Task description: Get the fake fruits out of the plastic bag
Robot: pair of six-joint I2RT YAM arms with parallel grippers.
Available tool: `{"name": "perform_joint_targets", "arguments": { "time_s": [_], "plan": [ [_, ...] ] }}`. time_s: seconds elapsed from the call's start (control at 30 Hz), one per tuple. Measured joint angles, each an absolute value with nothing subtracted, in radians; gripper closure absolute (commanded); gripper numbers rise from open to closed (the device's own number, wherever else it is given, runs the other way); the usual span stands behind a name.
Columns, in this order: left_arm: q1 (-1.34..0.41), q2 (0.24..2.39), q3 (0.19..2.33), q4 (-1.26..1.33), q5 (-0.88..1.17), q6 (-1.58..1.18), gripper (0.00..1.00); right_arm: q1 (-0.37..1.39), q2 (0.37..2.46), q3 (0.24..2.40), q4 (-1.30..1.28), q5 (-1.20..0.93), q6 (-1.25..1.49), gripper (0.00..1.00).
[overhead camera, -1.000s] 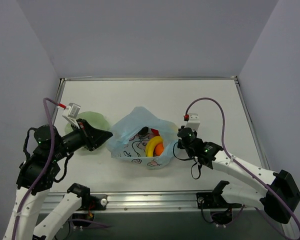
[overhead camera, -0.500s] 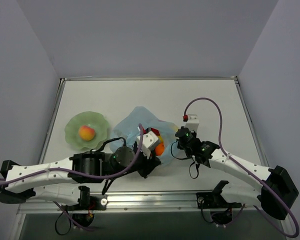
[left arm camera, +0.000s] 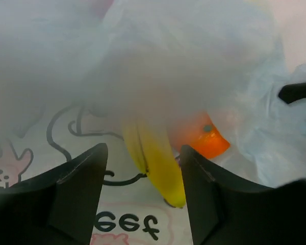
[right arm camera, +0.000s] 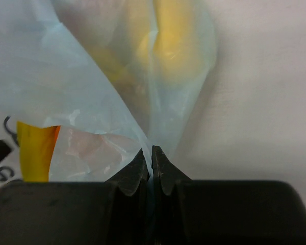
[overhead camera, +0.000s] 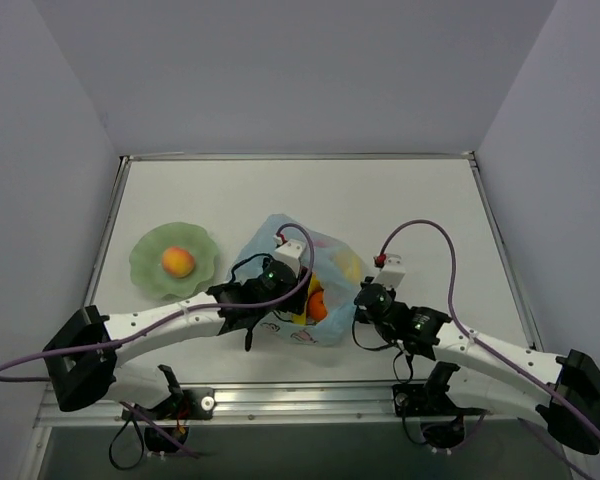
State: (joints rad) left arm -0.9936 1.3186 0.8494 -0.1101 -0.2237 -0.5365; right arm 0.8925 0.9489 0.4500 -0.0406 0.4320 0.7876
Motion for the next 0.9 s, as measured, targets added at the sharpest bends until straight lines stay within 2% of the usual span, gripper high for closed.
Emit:
{"name": "perform_joint_targets", "arguments": {
  "time_s": [0.27, 0.43, 0.5, 0.6, 0.63, 0.73, 0.77, 0.9],
  "plan": [
    [-0.938, 1.383, 0.67, 0.082, -0.104, -0.595, 0.13, 1.092, 1.006, 0.4, -0.049, 0.472, 1.001, 1.0],
    [-0.894, 1.498, 0.663, 0.207, -0.014, -0.595, 0.11, 1.101, 1.033, 0.392, -0.06, 0.524, 1.041, 1.0],
    [-0.887, 1.54, 0.673, 0.253, 0.015, -0.586, 0.16, 1.101, 1.033, 0.392, -0.061, 0.546, 1.046, 1.0],
    [-0.881, 1.589, 0.717, 0.285, 0.043, -0.574, 0.33, 1.1, 1.033, 0.389, -0.061, 0.572, 1.045, 1.0],
    [-0.878, 1.602, 0.733, 0.291, 0.051, -0.566, 0.44, 1.1, 1.033, 0.389, -0.06, 0.579, 1.042, 1.0],
    [-0.868, 1.622, 0.776, 0.294, 0.065, -0.55, 0.63, 1.085, 1.034, 0.389, -0.057, 0.591, 1.015, 1.0],
    [-0.864, 1.624, 0.79, 0.292, 0.073, -0.543, 0.74, 1.073, 1.034, 0.389, -0.053, 0.594, 1.002, 1.0],
    [-0.855, 1.617, 0.843, 0.275, 0.109, -0.527, 0.87, 0.972, 1.062, 0.389, 0.01, 0.588, 0.921, 1.0]
  ]
}}
